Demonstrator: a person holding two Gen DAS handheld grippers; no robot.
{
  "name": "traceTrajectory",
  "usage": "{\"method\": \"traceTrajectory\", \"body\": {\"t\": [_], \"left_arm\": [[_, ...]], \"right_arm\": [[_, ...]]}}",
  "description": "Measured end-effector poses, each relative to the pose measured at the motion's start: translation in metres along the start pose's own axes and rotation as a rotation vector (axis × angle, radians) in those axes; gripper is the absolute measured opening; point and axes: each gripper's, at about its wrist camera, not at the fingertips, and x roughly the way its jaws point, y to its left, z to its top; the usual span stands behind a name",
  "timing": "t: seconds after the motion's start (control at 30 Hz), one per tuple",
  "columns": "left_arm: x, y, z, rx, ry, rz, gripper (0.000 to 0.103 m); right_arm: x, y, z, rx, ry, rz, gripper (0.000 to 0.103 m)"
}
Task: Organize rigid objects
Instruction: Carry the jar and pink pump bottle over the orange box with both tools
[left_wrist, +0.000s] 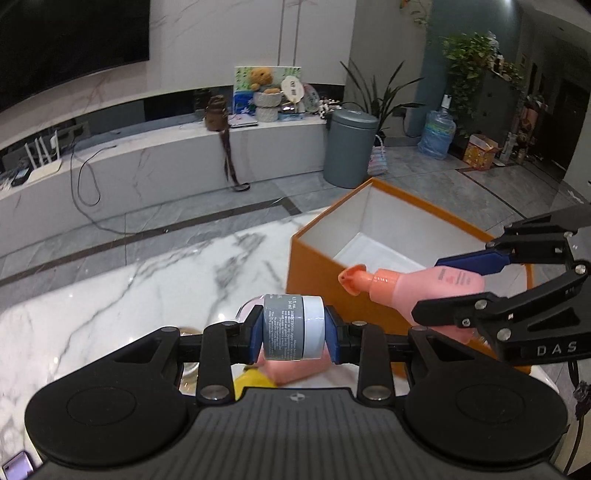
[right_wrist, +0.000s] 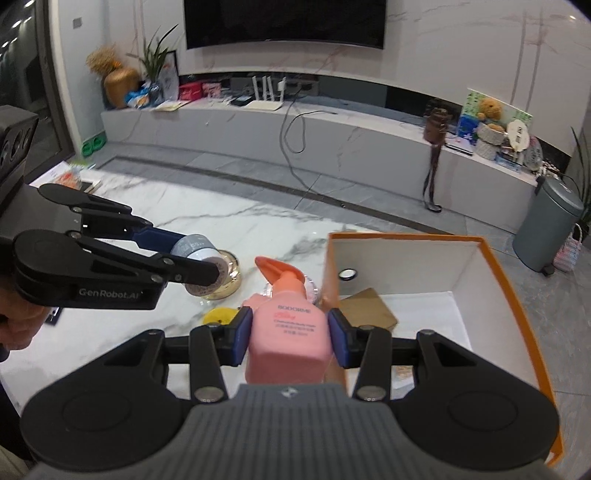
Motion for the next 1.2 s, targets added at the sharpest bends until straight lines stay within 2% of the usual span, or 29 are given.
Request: {"method": "traceTrajectory", "body": {"t": [0.3, 0.5, 0.87, 1.2], "left_arm": [[0.019, -0.041, 0.032, 0.07, -0.014, -0.037, 0.037], [0.041, -0.068, 0.045, 0.132, 0.003, -0.059, 0.037], [0.082, -0.109, 0.051, 0.257, 0.068, -0.078, 0.037], [0.112, -0.12, 0.05, 0.312, 0.127, -0.073, 0.037]], "right_arm": [[-0.017, -0.033, -0.011, 0.076, -0.028, -0.043, 0.044], [-0.022, -0.062, -0.022, 0.146, -0.029, -0.085, 0.044], [0.001, -0.108, -0.038, 0.255, 0.017, -0.135, 0.044], [0.028, -0.136, -0.044, 0.325, 0.063, -0.181, 0.044]]}}
